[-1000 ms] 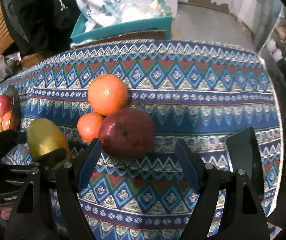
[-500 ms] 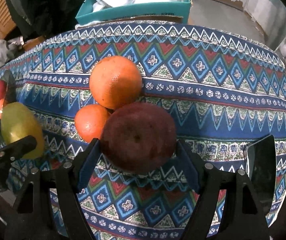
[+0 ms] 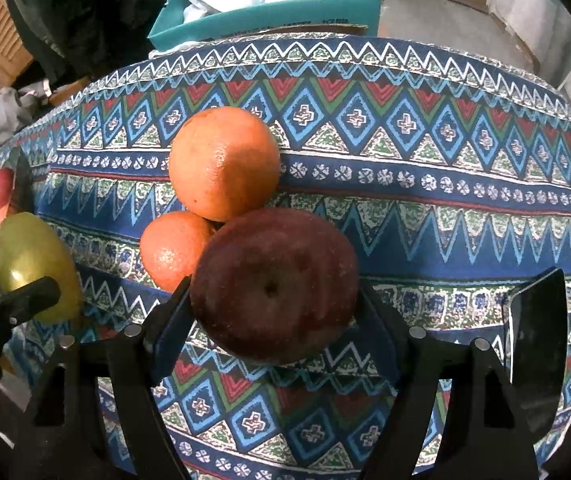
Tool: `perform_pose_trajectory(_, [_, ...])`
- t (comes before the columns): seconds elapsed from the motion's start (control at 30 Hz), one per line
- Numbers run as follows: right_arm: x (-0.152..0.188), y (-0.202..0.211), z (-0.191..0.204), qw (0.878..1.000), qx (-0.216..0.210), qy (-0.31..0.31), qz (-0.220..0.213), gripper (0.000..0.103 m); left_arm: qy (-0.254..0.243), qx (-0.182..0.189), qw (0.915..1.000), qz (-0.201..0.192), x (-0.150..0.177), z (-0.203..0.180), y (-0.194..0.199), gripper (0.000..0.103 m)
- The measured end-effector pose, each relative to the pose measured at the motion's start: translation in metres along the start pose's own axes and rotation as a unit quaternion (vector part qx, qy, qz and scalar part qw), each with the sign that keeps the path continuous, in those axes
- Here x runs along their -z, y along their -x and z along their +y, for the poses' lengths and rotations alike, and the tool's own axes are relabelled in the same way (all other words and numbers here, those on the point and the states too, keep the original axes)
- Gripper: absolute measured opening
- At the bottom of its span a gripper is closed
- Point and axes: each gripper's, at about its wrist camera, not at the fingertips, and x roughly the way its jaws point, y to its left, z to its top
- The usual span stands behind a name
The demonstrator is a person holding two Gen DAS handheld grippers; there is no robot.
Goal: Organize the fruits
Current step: 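Close the right tool on the red apple and lift while the left tool lifts the pear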
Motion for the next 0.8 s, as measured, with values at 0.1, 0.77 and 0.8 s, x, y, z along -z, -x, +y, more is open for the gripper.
perform_pose_trajectory(0.1, [0.006, 0.009, 0.000, 1.000, 0.013, -0.001, -0.013, 0.077, 0.001, 0.003, 1.0000, -0.004, -0.001, -0.002, 0.007, 0.071])
perform_pose_trajectory(0.77, [0.007, 0.136, 0.038, 0.985, 0.068, 0.020, -0.159, 0.077, -0.021, 0.005, 0.9955, -0.092, -0.004, -0.012, 0.089, 0.071])
perform_pose_trajectory(0.8, [0.007, 0.142, 0.041, 0.984, 0.067, 0.022, -0.166, 0.077, -0.022, 0.004, 0.9950, -0.097, -0.004, -0.013, 0.093, 0.071])
